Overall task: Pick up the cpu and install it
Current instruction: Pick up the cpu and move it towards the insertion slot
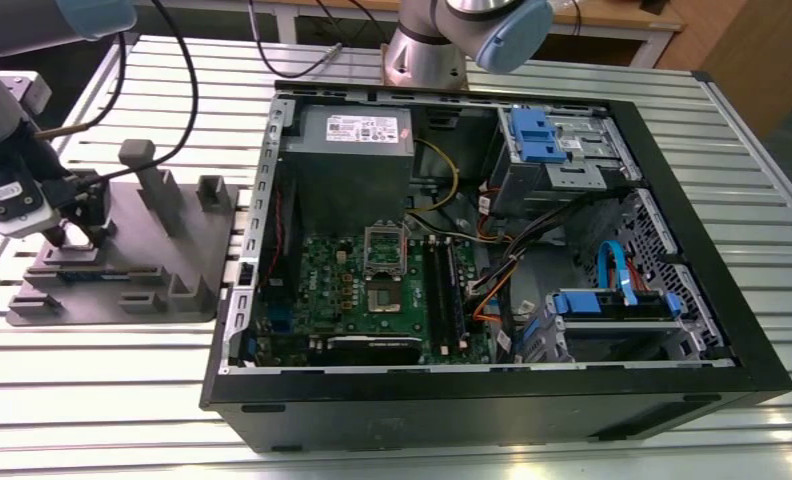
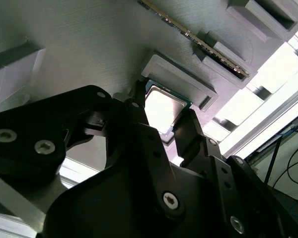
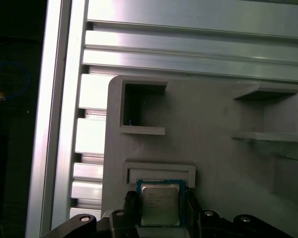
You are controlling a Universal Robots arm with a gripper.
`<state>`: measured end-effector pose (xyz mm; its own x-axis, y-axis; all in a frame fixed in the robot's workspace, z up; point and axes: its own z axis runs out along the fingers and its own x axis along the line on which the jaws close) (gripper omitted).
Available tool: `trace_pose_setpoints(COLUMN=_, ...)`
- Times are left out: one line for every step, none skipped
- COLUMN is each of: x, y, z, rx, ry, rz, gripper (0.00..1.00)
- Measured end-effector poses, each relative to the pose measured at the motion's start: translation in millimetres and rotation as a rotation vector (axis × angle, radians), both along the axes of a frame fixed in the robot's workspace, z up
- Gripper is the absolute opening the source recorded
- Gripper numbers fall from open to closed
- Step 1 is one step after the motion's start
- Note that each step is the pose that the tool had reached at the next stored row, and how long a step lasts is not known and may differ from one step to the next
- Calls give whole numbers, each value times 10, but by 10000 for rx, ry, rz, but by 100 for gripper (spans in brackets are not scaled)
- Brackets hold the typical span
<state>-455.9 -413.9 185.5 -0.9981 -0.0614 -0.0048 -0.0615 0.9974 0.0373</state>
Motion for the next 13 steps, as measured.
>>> trace_pose_setpoints(x=0, y=0, z=2, rx=1, ry=0, rz=-1, gripper=47)
trace_pose_setpoints(x=0, y=1, z=2, rx=0, ry=0, rz=-11, gripper=47)
trace_pose_setpoints(x=0, y=3, z=3, rx=-12, ry=-1, rz=-45, gripper=47)
trace_pose_setpoints(x=0, y=3, z=4, rx=-18, ry=1, rz=-81, gripper=47)
trace_pose_setpoints(x=-1, y=5, z=4, rx=-22, ry=2, rz=-128, gripper=47)
trace_pose_setpoints(x=0, y=5, z=3, rx=-23, ry=2, rz=-175, gripper=47)
trace_pose_setpoints(x=0, y=6, z=3, rx=-23, ry=2, rz=-223, gripper=47)
trace_pose_setpoints(x=0, y=5, z=3, rx=-22, ry=0, rz=-259, gripper=47)
trace_pose_setpoints(x=0, y=6, z=3, rx=-23, ry=1, rz=-280, gripper=47)
trace_pose_setpoints(x=0, y=6, z=3, rx=-23, ry=1, rz=-280, gripper=47)
trace_pose_setpoints(x=0, y=6, z=3, rx=-23, ry=1, rz=-281, gripper=47)
trace_pose_setpoints(x=0, y=6, z=4, rx=-23, ry=2, rz=-282, gripper=47)
trace_pose_setpoints(x=0, y=6, z=4, rx=-23, ry=2, rz=-282, gripper=47)
